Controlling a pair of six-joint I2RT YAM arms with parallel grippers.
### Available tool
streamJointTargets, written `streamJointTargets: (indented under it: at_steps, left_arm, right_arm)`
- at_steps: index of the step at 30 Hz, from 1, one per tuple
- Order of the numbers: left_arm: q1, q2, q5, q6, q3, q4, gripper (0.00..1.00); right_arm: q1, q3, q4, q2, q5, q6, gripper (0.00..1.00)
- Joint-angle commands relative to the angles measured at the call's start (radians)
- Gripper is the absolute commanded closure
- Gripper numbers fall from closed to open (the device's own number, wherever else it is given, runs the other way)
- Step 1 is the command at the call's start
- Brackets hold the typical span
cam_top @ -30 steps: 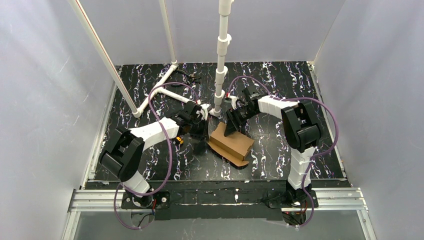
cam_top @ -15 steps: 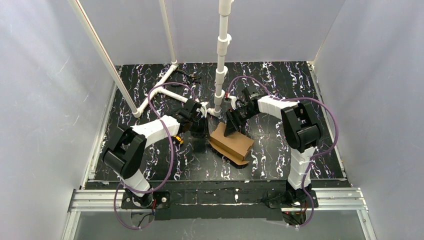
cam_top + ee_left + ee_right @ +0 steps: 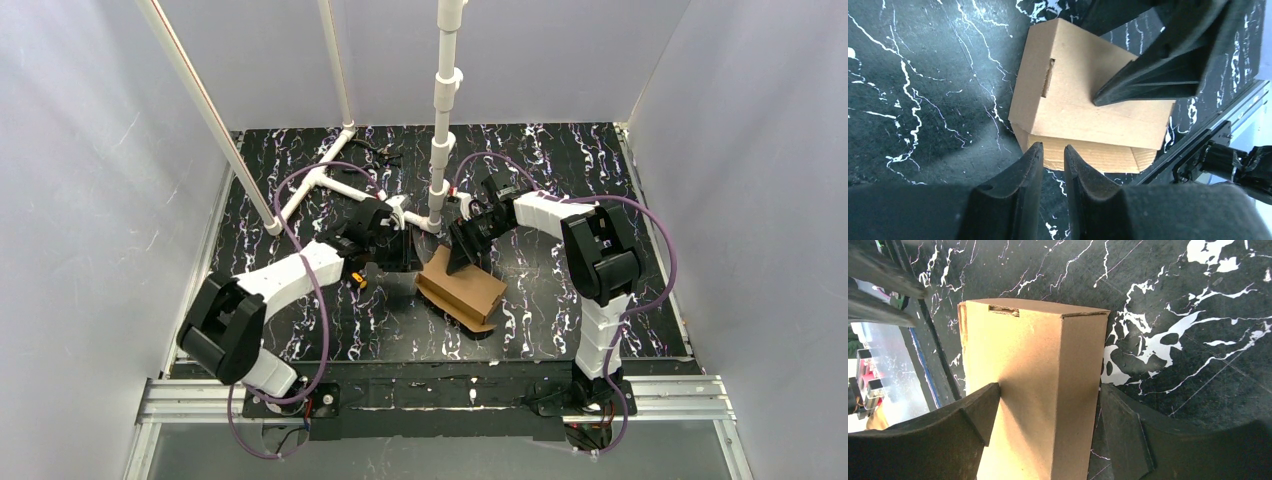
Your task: Fold the paper box
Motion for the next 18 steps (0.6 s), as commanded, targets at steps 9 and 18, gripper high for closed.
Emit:
streamJointTargets:
  at_steps: [9, 18]
  left_arm:
    - [0.012, -0.327, -0.068, -0.054, -0.243, 0.12, 0.72]
    - [0.026, -0.523, -0.16, -0.043, -0.375, 0.186, 0.12]
  right_arm:
    - [-0.011, 0.022, -0.045, -0.03, 0.096, -0.077, 0.07]
    - [-0.039, 0.049, -0.117, -0.116, 0.122, -0.17, 0.02]
